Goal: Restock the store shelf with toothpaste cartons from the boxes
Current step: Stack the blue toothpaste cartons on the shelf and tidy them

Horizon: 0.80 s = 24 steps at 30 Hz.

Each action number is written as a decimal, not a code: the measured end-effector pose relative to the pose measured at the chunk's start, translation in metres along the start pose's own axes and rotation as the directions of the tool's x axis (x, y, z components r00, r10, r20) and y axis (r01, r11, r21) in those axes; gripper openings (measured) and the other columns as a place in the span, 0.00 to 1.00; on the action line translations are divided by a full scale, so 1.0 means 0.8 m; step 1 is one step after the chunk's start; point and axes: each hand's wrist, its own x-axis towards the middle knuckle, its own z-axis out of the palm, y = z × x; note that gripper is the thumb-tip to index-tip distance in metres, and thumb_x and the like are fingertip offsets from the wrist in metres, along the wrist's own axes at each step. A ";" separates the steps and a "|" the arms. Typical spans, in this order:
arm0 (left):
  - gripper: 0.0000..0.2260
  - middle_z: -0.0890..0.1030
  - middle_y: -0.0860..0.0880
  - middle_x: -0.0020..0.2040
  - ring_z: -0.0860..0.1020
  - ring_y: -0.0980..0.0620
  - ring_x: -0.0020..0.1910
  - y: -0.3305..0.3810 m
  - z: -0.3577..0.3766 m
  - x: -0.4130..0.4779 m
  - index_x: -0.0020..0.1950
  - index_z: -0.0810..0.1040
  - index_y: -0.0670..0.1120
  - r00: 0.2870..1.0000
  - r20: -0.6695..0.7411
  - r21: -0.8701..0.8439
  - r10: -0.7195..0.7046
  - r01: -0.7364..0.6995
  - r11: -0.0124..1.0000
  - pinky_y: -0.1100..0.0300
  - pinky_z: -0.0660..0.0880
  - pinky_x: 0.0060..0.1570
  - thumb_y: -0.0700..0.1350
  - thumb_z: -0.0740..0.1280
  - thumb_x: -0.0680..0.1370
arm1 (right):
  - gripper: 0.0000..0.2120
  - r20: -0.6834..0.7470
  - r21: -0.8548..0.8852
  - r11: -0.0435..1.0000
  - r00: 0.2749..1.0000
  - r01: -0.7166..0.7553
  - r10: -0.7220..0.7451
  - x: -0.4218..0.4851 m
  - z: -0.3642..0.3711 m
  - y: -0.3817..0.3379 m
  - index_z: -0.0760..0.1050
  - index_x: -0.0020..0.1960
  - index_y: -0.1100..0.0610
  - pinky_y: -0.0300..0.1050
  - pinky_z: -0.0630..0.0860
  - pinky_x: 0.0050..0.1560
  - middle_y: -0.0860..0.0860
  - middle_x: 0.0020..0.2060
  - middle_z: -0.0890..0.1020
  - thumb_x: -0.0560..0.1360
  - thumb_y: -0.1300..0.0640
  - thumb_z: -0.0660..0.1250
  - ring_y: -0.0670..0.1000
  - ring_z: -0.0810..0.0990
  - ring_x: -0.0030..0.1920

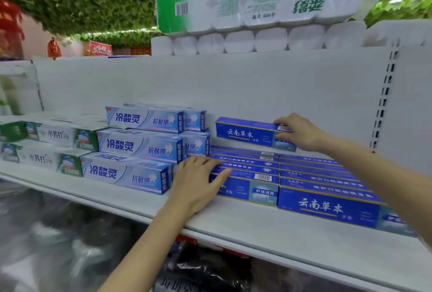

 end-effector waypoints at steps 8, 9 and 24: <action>0.36 0.76 0.59 0.61 0.70 0.57 0.62 -0.004 0.003 -0.001 0.64 0.76 0.56 1.000 -0.007 -0.019 0.004 -0.005 1.000 0.58 0.60 0.63 0.71 0.41 0.70 | 0.18 -0.029 0.003 1.000 0.999 -0.020 0.020 0.019 0.025 0.015 0.74 0.65 0.61 0.46 0.70 0.55 0.61 0.59 0.77 0.75 0.59 0.68 0.60 0.75 0.59; 0.36 0.76 0.59 0.61 0.69 0.57 0.62 -0.003 0.002 -0.001 0.64 0.76 0.57 1.000 -0.004 -0.019 0.004 -0.004 1.000 0.58 0.59 0.63 0.71 0.40 0.70 | 0.18 -0.042 0.001 1.000 0.999 -0.026 0.026 0.021 0.030 0.016 0.75 0.64 0.60 0.47 0.71 0.56 0.61 0.58 0.77 0.75 0.59 0.69 0.60 0.75 0.59; 0.36 0.75 0.53 0.66 0.70 0.52 0.66 0.003 -0.015 -0.003 0.68 0.73 0.54 0.998 -0.019 -0.204 0.062 -0.065 0.977 0.54 0.57 0.67 0.70 0.43 0.72 | 0.10 -0.169 -0.007 0.966 0.952 -0.258 0.254 -0.120 -0.007 -0.077 0.76 0.55 0.50 0.46 0.71 0.45 0.49 0.48 0.78 0.76 0.49 0.67 0.52 0.77 0.47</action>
